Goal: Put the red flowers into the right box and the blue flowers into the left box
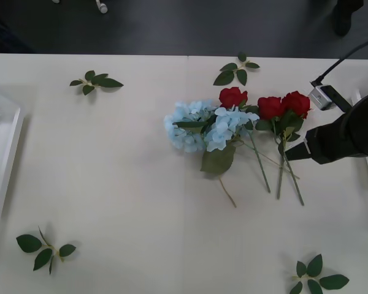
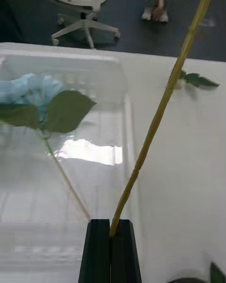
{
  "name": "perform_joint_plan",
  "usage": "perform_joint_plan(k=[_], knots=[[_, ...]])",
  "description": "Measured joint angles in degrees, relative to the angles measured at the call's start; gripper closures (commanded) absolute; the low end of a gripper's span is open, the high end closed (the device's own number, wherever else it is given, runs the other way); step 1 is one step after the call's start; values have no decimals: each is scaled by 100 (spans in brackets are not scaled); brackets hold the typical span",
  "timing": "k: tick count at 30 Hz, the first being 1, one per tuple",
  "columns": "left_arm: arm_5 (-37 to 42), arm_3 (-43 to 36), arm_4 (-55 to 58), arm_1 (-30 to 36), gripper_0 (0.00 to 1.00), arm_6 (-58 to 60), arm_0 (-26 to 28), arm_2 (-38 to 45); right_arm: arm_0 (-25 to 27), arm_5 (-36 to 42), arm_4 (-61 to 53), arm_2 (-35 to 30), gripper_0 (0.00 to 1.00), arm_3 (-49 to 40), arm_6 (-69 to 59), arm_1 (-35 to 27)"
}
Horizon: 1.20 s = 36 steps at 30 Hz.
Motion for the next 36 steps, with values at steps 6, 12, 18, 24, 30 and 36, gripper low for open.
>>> perform_joint_plan(k=[6,12,18,24,30,36], knots=[[-668,5,-853,0,100,926,83,4,0,13,826,138,0,316,0,0],[-908,5,-1767,0,100,1664,48,2,0,-319,1514,196,0,643,1,0],[-913,8,-2982,0,100,3310,-345,-10,3,-1004,1851,542,0,1144,1,2],[-535,66,-3941,78,100,4387,-865,-274,4,-1560,1849,542,0,1639,-4,126],[386,261,-4846,492,100,5742,-1426,-328,5,-1890,1848,514,0,1840,-870,232],[1084,758,-5488,787,100,6303,-2101,-342,5,-1933,1860,514,0,1841,-1912,232]])
